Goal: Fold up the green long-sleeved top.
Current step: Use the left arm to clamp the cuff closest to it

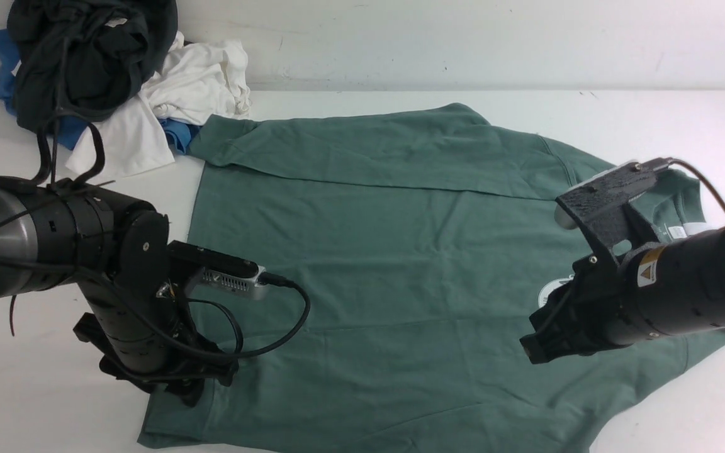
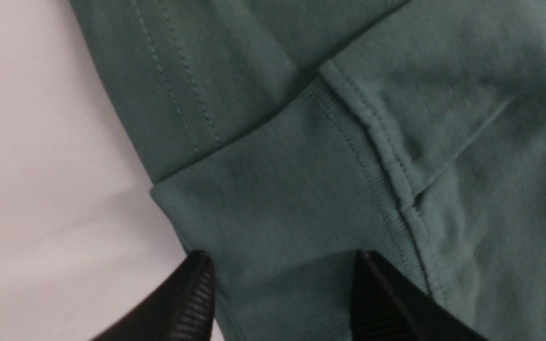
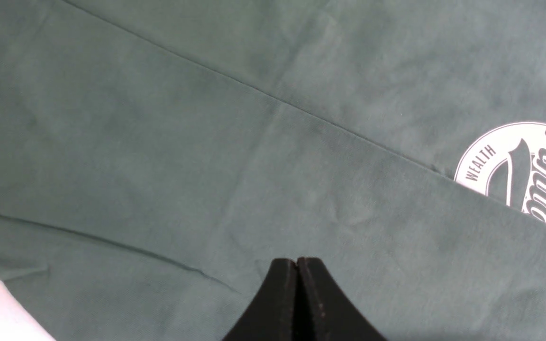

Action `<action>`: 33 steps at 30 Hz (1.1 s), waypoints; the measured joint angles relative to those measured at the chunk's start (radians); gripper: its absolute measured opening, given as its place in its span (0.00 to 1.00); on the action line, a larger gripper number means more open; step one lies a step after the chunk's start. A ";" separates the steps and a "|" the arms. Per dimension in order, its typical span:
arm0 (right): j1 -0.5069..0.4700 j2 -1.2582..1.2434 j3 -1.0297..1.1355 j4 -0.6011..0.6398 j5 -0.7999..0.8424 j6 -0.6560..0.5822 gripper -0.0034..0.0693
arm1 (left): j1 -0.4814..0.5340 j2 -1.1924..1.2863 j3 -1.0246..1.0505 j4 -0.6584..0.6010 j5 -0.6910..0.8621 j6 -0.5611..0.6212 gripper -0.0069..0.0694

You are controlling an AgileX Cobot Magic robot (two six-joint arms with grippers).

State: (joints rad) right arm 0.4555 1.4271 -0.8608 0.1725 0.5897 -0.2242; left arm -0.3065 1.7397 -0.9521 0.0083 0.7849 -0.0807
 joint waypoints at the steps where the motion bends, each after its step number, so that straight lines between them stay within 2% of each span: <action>1: 0.000 0.000 0.000 0.000 0.000 -0.001 0.03 | 0.000 0.001 0.000 0.001 0.000 -0.006 0.57; 19: 0.000 0.000 0.000 0.028 -0.001 -0.001 0.03 | 0.045 -0.022 0.000 0.001 -0.036 -0.034 0.55; 23: 0.000 0.000 0.000 0.051 -0.011 -0.002 0.03 | 0.045 0.010 0.000 -0.002 -0.059 -0.036 0.45; 26: 0.000 0.000 0.000 0.053 -0.015 -0.002 0.03 | 0.045 0.025 -0.006 -0.008 -0.060 -0.044 0.32; 27: 0.000 0.000 0.000 0.053 -0.015 -0.002 0.03 | 0.045 0.025 -0.007 -0.008 -0.060 -0.044 0.32; 29: 0.000 0.000 0.001 0.053 -0.015 -0.002 0.03 | 0.040 0.024 -0.008 -0.016 -0.060 -0.046 0.19; 30: 0.000 0.000 0.002 0.053 -0.015 -0.002 0.03 | 0.034 0.019 -0.008 -0.008 -0.061 -0.046 0.15; 33: 0.000 0.000 0.003 0.053 -0.015 -0.002 0.03 | 0.012 -0.004 -0.004 -0.008 -0.055 -0.046 0.13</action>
State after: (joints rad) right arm 0.4555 1.4271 -0.8581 0.2258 0.5748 -0.2261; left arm -0.2946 1.7357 -0.9560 0.0000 0.7298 -0.1269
